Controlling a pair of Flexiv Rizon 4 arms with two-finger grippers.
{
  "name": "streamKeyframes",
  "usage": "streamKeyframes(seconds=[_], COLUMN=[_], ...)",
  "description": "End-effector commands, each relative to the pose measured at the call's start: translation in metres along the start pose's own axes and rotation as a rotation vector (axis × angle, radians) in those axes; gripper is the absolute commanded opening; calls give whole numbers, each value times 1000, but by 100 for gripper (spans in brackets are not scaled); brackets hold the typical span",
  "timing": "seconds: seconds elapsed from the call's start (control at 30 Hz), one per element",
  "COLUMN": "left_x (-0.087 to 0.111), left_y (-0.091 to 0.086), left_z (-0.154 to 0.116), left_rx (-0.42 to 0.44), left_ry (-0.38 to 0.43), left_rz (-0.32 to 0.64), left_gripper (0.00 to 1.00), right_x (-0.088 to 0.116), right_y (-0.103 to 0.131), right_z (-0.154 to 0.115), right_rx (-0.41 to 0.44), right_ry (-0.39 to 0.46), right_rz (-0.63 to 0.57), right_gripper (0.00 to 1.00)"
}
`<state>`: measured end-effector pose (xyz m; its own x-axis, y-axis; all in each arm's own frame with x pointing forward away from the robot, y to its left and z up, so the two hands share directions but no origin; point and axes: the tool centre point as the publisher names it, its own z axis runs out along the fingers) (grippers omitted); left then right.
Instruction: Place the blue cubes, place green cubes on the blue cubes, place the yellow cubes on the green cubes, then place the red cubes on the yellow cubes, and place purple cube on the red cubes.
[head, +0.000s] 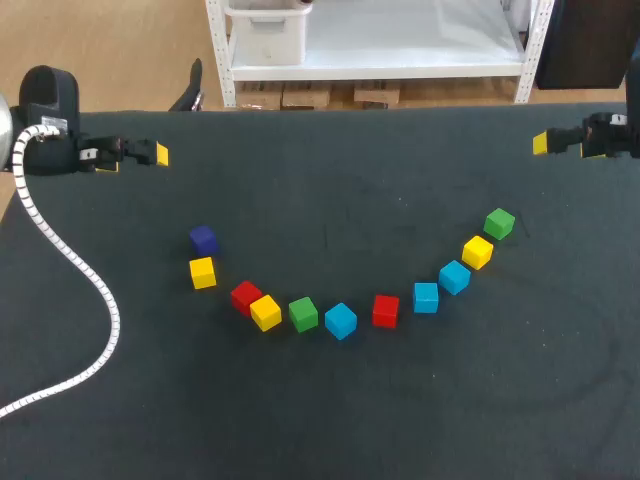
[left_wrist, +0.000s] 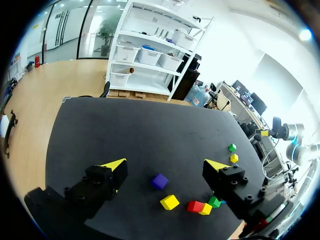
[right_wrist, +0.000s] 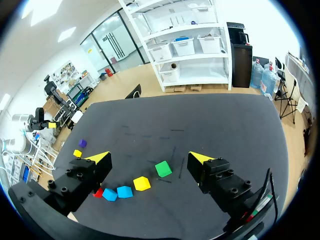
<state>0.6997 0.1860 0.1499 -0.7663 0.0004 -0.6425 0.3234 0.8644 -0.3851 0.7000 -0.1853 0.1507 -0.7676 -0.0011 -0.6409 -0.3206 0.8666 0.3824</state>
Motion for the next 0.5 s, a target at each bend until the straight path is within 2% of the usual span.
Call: streamKeyframes(seconds=[0.03,0.47,0.5], left_x=[0,0,0], left_y=[-1,-1,-1], left_z=[0,0,0], left_rx=[-2,-2,-2], left_ry=[1,1,1], left_rz=[-1,-1,-1], left_gripper=[100,100,100], right_x=[0,0,-2], right_y=[0,0,-6], right_z=[0,0,1], right_rx=[2,2,21], right_ry=[-1,-1,11], right_rz=[0,0,-57], right_gripper=[100,100,100])
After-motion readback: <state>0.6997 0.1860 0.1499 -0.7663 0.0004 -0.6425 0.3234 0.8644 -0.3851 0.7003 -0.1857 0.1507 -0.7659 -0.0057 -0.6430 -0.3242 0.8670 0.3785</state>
